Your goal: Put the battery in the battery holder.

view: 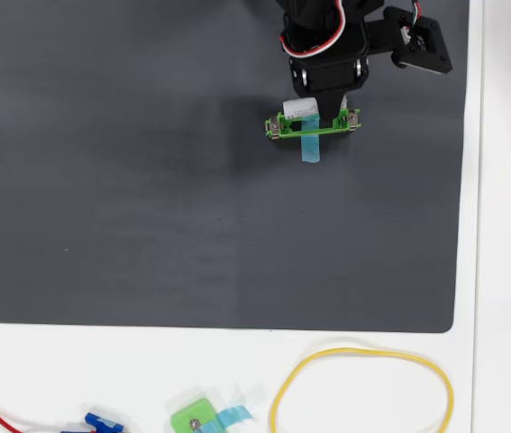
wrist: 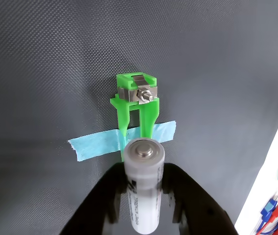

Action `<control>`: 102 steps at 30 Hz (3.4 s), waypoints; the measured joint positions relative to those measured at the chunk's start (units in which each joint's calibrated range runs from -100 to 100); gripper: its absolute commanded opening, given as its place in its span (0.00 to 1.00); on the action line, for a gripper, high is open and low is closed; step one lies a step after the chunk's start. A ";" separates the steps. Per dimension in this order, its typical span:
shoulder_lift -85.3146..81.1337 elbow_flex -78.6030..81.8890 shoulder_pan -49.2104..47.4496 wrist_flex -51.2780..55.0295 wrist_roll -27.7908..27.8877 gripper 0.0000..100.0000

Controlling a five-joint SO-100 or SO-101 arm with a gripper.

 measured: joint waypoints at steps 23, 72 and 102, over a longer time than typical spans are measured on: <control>0.08 0.00 -4.27 -2.41 1.04 0.00; 3.82 0.00 -0.22 -6.12 1.55 0.00; 6.54 0.00 0.67 -9.13 2.80 0.00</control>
